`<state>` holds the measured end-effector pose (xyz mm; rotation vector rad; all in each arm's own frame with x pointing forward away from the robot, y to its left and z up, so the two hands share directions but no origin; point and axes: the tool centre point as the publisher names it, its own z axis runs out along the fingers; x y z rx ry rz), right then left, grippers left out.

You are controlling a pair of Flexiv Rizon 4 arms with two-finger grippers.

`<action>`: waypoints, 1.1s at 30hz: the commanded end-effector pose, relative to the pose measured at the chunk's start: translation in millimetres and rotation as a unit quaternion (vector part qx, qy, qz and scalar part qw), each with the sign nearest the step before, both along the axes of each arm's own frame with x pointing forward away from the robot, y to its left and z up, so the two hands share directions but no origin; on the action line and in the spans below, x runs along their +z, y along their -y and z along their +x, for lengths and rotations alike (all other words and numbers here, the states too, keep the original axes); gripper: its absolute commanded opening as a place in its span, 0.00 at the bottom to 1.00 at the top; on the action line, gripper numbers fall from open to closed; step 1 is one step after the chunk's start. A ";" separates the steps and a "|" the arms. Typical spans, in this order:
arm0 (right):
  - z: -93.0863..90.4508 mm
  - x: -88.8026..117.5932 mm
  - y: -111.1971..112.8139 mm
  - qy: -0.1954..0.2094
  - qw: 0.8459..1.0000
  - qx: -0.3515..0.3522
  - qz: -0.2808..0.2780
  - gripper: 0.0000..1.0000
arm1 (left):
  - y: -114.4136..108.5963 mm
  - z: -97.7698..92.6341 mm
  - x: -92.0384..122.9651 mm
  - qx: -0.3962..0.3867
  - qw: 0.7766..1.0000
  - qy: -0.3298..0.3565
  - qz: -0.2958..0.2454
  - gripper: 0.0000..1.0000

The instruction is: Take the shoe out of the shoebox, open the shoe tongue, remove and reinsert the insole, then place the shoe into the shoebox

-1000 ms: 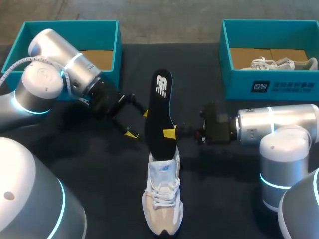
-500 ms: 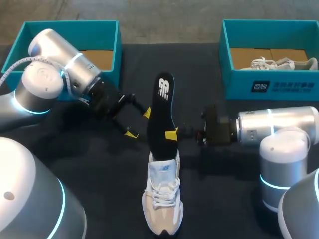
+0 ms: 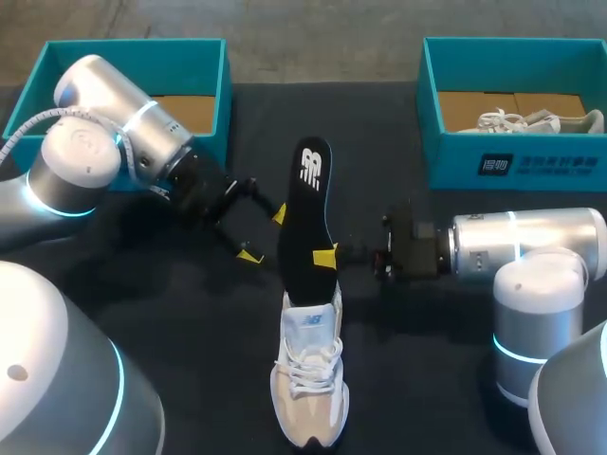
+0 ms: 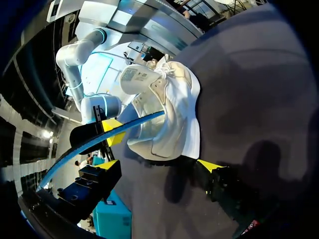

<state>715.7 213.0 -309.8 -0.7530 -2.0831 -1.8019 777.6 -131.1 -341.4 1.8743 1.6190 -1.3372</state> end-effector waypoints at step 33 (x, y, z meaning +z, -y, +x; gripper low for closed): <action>-24.4 -29.1 5.3 -0.041 0.999 -0.016 -0.001 0.00 | 0.0 0.0 -0.4 0.000 1.000 0.000 0.000 1.00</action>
